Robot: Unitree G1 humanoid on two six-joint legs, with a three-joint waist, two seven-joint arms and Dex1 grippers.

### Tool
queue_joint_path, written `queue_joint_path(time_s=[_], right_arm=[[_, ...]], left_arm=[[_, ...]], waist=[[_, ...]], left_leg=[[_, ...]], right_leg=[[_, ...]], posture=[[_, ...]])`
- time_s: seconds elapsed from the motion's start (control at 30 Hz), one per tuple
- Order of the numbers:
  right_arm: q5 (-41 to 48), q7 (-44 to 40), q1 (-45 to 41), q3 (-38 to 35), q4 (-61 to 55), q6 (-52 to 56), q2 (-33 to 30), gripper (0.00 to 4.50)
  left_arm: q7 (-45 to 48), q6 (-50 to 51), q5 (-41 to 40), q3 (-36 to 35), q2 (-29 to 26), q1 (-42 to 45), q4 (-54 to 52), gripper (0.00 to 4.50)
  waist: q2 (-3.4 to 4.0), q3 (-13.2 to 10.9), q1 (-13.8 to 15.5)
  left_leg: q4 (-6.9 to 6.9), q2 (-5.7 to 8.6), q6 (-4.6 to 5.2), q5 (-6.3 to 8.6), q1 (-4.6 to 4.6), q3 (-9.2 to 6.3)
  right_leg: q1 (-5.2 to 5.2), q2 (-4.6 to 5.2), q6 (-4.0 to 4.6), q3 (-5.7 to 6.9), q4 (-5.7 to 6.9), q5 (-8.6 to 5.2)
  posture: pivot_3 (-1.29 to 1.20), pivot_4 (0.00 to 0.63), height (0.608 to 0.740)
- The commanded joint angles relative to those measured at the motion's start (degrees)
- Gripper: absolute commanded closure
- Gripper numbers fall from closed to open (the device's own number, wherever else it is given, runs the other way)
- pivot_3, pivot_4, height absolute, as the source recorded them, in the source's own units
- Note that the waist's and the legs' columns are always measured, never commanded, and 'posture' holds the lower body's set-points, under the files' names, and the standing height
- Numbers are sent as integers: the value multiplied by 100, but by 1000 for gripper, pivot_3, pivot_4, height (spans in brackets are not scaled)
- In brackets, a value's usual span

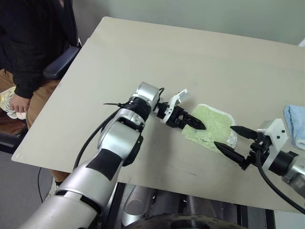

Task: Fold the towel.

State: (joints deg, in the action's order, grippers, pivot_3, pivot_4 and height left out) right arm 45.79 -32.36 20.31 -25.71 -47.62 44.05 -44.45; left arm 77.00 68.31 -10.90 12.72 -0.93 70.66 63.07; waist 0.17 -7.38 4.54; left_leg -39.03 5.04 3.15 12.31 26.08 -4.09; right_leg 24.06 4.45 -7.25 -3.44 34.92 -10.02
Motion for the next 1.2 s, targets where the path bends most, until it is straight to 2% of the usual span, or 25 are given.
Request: queue_joint_path(time_s=[0.03, 0.13, 0.23, 0.6, 1.13, 1.2], right_arm=[[-39, 94, -96, -22, -31, -64, 22, 23], [-58, 105, -160, -3, -4, -64, 22, 23], [-85, 108, -223, 13, 35, -64, 27, 0], [-117, 100, -269, 40, 65, -63, 38, 0], [-118, 100, -269, 40, 65, -62, 38, 0], [-5, 233, -615, 13, 213, -157, 185, 0]], left_arm=[[-173, -29, -181, -276, 110, 37, -30, 0], [-278, -154, -170, -322, 117, -75, -93, 0], [-393, -225, -108, -246, 131, -206, -194, 599], [-332, -149, -176, -176, 113, -260, -311, 4377], [-338, -142, -192, -164, 108, -266, -326, 4468], [-608, 40, -653, -1148, -761, 112, -520, 4468]], waist=[[0, 0, 0], [0, 0, 0], [0, 0, 0], [0, 0, 0], [0, 0, 0], [-7, -9, -38]], left_leg=[[0, 0, 0, 0, 0, 0], [-2, 0, 1, -1, -1, 1], [-2, 0, 6, -4, -4, 2], [-3, 0, 8, -5, -4, 3], [-3, 0, 8, -5, -4, 3], [-3, 0, 6, -5, -5, 4]], right_leg=[[0, 0, -1, 0, 0, 1], [-1, 0, -2, -1, 0, 1], [-1, 0, -2, -1, 1, 1], [-1, 0, -1, -1, 1, 2], [-1, 0, 0, -1, 1, 3], [0, 0, 1, -1, 4, 3]], posture=[[0, 150, 733], [0, 150, 733], [0, 150, 733], [0, 150, 733], [0, 150, 733], [0, 150, 733]])
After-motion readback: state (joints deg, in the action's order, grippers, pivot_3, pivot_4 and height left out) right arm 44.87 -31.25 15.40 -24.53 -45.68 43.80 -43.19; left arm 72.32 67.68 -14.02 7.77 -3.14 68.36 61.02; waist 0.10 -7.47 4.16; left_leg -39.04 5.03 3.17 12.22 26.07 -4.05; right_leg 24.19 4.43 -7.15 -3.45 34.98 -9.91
